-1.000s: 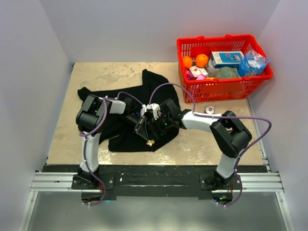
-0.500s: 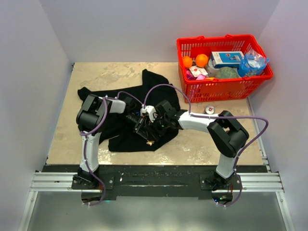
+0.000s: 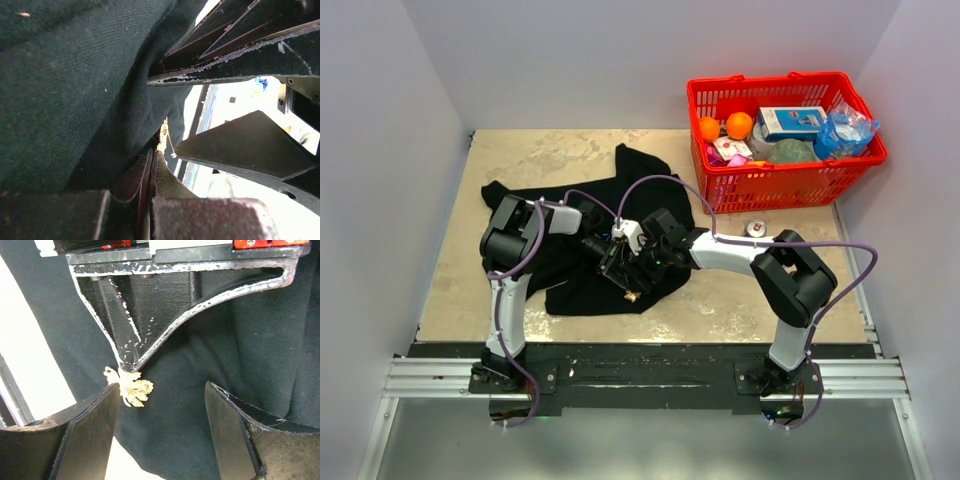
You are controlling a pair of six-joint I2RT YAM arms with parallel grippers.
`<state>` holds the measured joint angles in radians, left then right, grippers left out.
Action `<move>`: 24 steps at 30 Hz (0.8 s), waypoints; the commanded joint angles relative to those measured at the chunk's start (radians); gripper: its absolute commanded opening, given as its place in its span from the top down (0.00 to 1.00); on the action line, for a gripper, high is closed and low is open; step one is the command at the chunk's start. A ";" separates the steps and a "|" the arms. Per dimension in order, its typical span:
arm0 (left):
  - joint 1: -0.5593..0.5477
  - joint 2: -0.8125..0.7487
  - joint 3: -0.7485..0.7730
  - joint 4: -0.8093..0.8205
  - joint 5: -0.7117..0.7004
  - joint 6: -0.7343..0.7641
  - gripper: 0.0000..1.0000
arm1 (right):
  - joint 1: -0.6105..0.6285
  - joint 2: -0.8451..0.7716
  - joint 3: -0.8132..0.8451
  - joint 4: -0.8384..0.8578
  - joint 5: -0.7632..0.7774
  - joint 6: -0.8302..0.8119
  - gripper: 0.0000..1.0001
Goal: Remove the brooch from the garment
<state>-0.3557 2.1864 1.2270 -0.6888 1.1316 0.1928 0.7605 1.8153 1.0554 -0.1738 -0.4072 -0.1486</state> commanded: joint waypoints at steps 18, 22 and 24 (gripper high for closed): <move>0.026 0.056 0.034 0.091 -0.173 0.056 1.00 | 0.034 0.039 0.041 -0.026 0.088 -0.039 0.30; 0.026 0.053 0.035 0.086 -0.174 0.060 1.00 | 0.036 0.048 0.051 -0.029 0.090 -0.037 0.30; 0.026 0.053 0.035 0.086 -0.176 0.060 1.00 | 0.037 0.050 0.051 -0.030 0.093 -0.037 0.30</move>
<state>-0.3534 2.1975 1.2423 -0.7048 1.1381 0.1932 0.7910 1.8366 1.0851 -0.1825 -0.3485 -0.1764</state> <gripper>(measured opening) 0.018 0.704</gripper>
